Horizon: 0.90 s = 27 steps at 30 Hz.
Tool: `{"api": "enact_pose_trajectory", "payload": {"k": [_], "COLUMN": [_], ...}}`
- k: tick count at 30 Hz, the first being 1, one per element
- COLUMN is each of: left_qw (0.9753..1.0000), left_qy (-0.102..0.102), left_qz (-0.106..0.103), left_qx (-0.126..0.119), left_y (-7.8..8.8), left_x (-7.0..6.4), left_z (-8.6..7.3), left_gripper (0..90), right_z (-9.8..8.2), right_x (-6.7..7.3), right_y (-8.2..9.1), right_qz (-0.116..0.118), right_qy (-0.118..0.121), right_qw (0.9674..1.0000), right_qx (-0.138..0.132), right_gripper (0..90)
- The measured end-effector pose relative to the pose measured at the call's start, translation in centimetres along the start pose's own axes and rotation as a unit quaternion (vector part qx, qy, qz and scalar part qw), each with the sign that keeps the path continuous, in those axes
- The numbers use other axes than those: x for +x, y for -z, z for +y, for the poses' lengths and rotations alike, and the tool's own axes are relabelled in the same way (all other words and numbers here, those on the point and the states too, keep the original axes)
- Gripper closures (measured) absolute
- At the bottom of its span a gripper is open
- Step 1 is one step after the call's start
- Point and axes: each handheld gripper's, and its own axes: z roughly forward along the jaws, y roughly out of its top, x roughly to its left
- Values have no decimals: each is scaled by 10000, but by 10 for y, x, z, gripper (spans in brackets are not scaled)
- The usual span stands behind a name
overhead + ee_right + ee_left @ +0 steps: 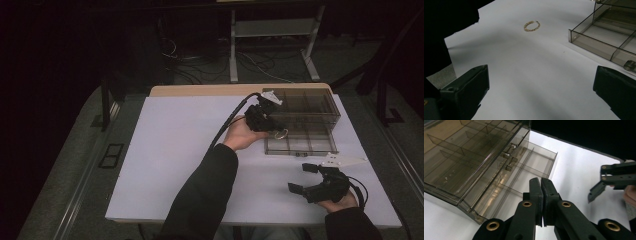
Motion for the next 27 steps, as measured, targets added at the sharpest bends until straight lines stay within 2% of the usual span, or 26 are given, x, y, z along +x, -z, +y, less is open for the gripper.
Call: {"api": "enact_pose_trajectory", "payload": {"k": [3,4,9,13,27], "left_qw": [10000,10000,10000,9999,9991], "left_qy": [14,79,18,99,359], "left_qz": [-3,-22,-43,-28,-71], "left_qx": [-28,-36,47,29,233], "left_y": [-7,-9,-19,-26,-48], "left_x": [3,3,7,9,19], "left_z": [-2,-3,-6,-9,-24], "left_gripper": [880,880,880,880,880], "right_z": [0,0,0,0,0], "right_x": [0,-1,0,0,0], "right_y": [0,1,0,0,0], "right_qz": [9,13,13,12,42], "right_qy": [11,-8,-9,9,36], "right_qw": [10000,10000,10000,10000,10000], "right_qx": [-12,-2,-32,-51,11], "right_gripper": [0,0,0,0,0]}}
